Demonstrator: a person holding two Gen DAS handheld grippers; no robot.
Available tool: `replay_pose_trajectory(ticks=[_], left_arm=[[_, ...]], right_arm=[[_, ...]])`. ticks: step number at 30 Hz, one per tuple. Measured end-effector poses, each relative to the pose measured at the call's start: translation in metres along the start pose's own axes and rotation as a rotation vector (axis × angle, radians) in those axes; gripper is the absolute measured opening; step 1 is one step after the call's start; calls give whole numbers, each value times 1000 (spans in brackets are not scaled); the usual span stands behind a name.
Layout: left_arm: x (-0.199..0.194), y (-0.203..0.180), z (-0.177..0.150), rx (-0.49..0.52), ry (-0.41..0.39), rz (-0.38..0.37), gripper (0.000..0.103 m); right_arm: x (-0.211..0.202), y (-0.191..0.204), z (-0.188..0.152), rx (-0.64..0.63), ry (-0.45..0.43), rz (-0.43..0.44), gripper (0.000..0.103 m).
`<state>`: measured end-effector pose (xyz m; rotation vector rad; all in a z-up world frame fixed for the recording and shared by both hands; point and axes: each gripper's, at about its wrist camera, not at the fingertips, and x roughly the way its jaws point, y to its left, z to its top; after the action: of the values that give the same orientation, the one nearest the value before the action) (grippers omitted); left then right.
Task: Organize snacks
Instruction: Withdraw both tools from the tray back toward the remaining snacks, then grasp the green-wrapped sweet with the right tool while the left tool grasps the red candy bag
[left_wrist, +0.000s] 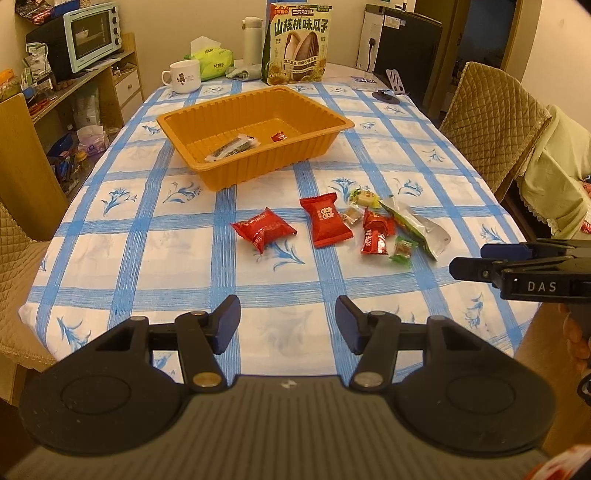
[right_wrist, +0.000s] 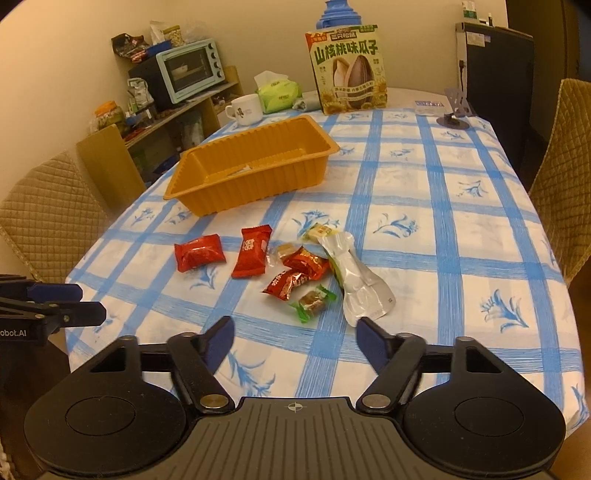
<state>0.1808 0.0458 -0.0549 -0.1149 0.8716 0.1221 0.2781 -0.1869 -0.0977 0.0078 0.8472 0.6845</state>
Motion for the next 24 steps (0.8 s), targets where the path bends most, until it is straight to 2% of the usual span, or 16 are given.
replay_pose_trajectory(ticks=[7, 11, 15, 24], left_arm=[[18, 9, 15, 59, 3, -18, 54], [29, 16, 21, 82, 13, -32, 54], [39, 23, 26, 96, 25, -36, 54], [56, 43, 32, 105, 48, -44, 53]], right_arm=[[25, -1, 8, 88, 25, -26, 46], [41, -2, 10, 130, 47, -39, 45], [57, -3, 10, 185, 67, -71, 39], [81, -11, 16, 319, 59, -149, 32]])
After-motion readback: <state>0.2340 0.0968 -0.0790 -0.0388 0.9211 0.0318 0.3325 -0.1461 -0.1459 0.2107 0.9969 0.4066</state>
